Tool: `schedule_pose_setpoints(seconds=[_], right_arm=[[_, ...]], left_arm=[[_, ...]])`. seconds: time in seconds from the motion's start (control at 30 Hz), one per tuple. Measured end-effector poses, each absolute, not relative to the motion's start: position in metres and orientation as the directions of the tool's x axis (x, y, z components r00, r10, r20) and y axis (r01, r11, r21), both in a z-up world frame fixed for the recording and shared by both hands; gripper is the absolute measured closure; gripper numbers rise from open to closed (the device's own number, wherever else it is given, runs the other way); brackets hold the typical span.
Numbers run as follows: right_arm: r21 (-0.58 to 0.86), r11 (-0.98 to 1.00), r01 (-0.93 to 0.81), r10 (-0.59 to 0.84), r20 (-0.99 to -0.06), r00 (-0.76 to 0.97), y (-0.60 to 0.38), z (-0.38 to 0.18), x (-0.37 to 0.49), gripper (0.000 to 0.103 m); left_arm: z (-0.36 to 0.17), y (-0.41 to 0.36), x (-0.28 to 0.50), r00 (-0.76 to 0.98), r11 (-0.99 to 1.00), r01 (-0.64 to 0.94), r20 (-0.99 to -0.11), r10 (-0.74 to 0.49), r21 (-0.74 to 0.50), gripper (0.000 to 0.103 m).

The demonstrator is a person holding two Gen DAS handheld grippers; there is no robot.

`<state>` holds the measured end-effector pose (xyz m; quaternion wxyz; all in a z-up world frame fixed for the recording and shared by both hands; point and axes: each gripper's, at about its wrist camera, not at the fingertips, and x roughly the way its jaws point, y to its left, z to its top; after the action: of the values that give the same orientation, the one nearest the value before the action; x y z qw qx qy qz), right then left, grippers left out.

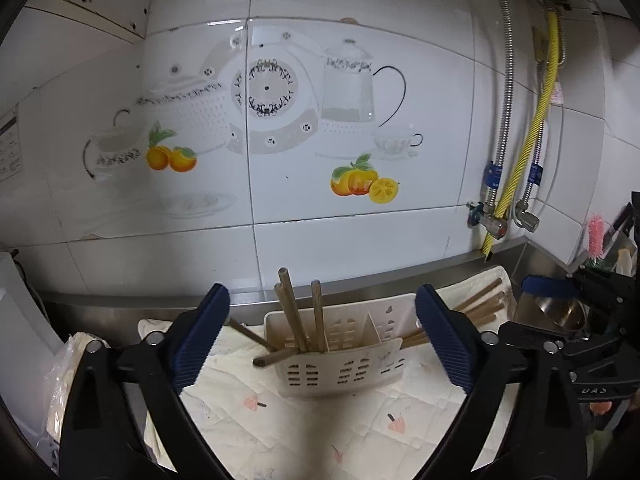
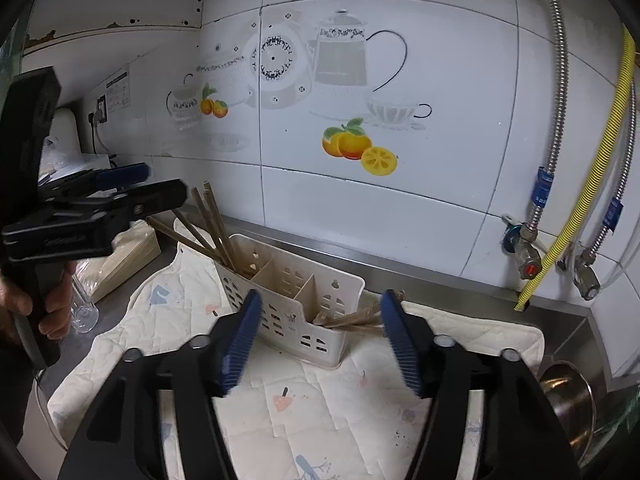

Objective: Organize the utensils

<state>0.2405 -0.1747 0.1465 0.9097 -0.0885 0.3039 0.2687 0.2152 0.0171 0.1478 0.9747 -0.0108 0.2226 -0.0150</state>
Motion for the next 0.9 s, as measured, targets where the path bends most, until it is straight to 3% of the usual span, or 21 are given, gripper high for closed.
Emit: schedule_pose_setpoints(seconds=[0.17,0.3,0.57,0.9], right_arm=[[-0.015,0.854,-0.52,0.415,-0.583,0.698,-0.179,0.147,0.229,0.021],[-0.012,0.861,-0.509,0.41,-0.578,0.706,-0.183,0.146,0.221,0.017],[-0.011,0.875,-0.484,0.392,-0.571,0.721,-0.192,0.141,0.206,0.012],[-0.019,0.887,-0.461,0.371,-0.565,0.737,-0.197,0.129,0.185,0.01]], left_arm=[[0.147,0.014,0.194,0.909,1.0,0.018,-0.416,-0.021,-0.01,0.005],[0.144,0.013,0.178,0.913,1.0,0.016,-0.408,-0.02,-0.013,0.005],[0.143,0.001,0.148,0.92,0.999,0.034,-0.39,-0.02,0.028,0.005],[0.125,-0.002,0.121,0.913,0.999,0.032,-0.406,-0.031,-0.004,0.005]])
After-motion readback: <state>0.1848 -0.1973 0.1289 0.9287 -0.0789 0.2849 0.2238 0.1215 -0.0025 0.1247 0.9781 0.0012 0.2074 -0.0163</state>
